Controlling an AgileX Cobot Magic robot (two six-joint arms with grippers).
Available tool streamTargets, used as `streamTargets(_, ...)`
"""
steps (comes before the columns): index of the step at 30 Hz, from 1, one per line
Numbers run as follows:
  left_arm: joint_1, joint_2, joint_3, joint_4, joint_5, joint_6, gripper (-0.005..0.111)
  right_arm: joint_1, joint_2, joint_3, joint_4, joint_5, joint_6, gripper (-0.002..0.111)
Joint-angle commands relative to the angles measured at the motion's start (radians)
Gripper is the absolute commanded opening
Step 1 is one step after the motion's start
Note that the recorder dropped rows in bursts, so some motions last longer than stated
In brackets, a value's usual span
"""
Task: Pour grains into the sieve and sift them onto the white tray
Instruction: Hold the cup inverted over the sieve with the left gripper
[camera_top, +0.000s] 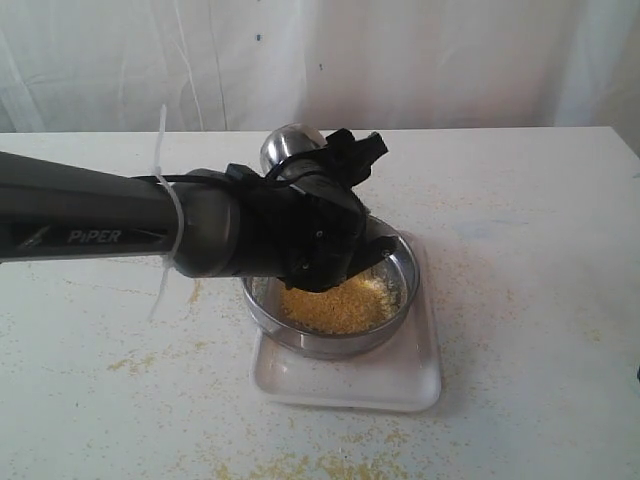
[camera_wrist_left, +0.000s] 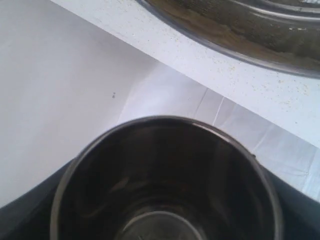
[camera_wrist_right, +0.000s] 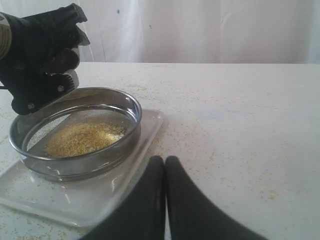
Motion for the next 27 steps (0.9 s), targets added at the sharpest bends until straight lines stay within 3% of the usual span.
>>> streamTargets(1, -0.005, -0.009, 0.005, 0.033, 0.029, -0.013, 0.000, -0.007, -0.006, 0.005, -0.004, -0.008, 0.004, 0.000)
streamTargets(11, -0.020, -0.009, 0.005, 0.067, 0.033, -0.013, 0.000, -0.007, -0.006, 0.005, -0.004, -0.008, 0.004, 0.000)
streamTargets(24, -0.078, 0.005, 0.005, 0.166, 0.151, -0.039, 0.000, -0.007, -0.006, 0.005, -0.004, -0.008, 0.004, 0.000)
streamTargets(27, -0.073, 0.016, 0.005, 0.196, 0.117, -0.092, 0.000, -0.007, -0.006, 0.005, -0.004, -0.008, 0.004, 0.000)
